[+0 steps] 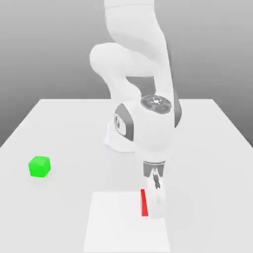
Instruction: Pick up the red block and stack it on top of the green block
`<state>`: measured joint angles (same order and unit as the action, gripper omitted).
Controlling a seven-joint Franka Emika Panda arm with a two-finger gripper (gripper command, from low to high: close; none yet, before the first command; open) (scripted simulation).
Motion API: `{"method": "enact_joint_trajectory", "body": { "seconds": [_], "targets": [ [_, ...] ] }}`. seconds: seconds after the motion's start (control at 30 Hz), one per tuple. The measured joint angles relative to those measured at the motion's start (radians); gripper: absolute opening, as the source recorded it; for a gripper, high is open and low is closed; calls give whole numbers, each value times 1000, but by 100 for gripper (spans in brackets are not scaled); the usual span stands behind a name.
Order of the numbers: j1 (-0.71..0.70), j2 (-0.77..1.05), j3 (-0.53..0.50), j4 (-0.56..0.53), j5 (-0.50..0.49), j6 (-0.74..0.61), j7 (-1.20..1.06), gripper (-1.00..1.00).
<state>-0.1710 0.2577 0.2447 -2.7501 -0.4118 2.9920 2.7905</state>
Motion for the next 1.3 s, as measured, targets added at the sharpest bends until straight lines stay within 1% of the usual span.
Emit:
{"method": "enact_joint_trajectory", "body": {
  "seconds": [0.03,0.1,0.3,0.4,0.5,0.53,0.57,0.63,0.7,1.03,1.1,1.27,1.3],
  "targets": [
    [8,5,-10,1,-8,4,5,-100],
    [-17,-18,24,-3,28,-13,-20,-100],
    [-91,-143,151,-25,247,-102,-178,-100],
    [-90,-205,176,-37,344,-147,-250,-100],
    [-69,-259,171,-51,407,-189,-290,-100],
    [-52,-272,143,-57,409,-199,-276,-100],
    [-83,-282,112,-62,408,-204,-262,-100],
    [-219,-305,51,-73,400,-218,-218,-100],
    [-324,-330,-4,-84,390,-236,-161,-100],
    [-697,-460,-283,-138,373,-306,71,-100],
    [-743,-429,-314,-140,374,-273,94,-100],
    [-752,-264,-321,-134,405,-113,80,-100],
    [-753,-232,-317,-133,419,-82,71,100]
  ]
}}
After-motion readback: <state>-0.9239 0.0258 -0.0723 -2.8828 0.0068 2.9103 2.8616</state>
